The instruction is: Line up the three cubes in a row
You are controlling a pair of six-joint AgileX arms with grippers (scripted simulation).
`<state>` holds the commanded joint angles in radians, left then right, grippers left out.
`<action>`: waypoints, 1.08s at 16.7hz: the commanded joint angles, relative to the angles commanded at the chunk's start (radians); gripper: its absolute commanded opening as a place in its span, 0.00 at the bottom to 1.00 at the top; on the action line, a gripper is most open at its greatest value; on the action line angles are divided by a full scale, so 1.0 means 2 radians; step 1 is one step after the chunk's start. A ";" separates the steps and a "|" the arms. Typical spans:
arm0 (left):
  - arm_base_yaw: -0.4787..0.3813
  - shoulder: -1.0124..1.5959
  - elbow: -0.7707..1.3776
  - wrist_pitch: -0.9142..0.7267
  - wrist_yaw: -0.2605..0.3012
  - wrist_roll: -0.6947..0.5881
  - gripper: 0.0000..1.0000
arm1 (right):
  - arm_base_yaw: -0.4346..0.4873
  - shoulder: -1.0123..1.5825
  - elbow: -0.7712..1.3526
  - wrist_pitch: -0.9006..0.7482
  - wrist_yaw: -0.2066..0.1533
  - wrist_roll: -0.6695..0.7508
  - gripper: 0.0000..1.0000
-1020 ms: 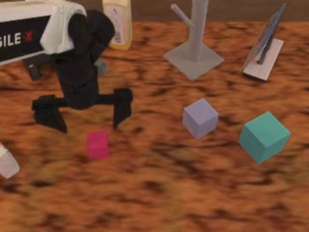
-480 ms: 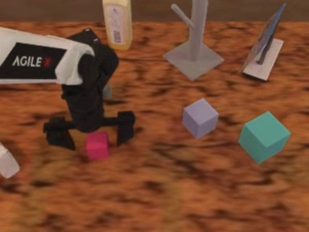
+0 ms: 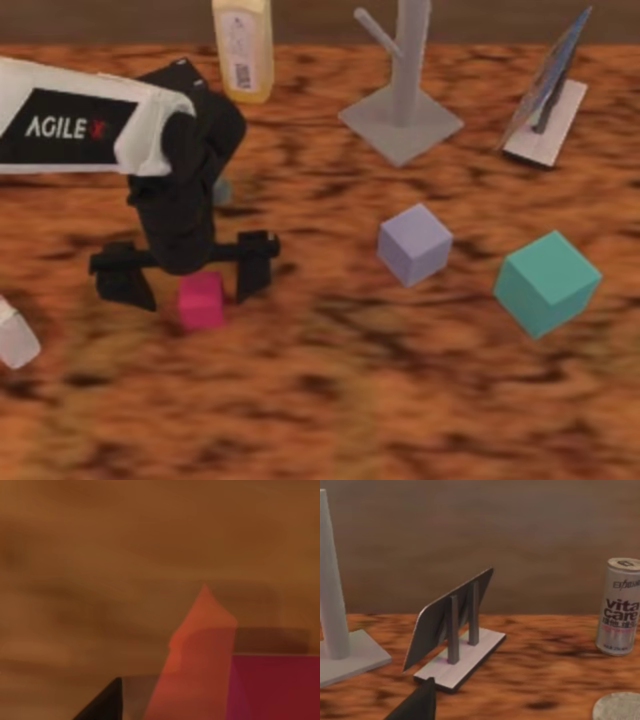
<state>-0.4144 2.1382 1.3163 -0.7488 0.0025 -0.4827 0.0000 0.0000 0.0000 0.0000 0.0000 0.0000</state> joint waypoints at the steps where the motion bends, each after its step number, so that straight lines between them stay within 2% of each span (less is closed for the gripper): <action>1: 0.000 0.000 0.000 0.000 0.000 0.000 0.55 | 0.000 0.000 0.000 0.000 0.000 0.000 1.00; 8: 0.000 0.000 0.000 0.000 0.000 0.000 0.02 | 0.000 0.000 0.000 0.000 0.000 0.000 1.00; 16: 0.000 0.000 0.000 0.000 0.000 0.000 0.00 | 0.000 0.000 0.000 0.000 0.000 0.000 1.00; 18: 0.001 -0.020 0.007 -0.012 -0.007 0.005 0.00 | 0.000 0.000 0.000 0.000 0.000 0.000 1.00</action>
<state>-0.4116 2.0991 1.3294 -0.7735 -0.0117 -0.4720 0.0000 0.0000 0.0000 0.0000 0.0000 0.0000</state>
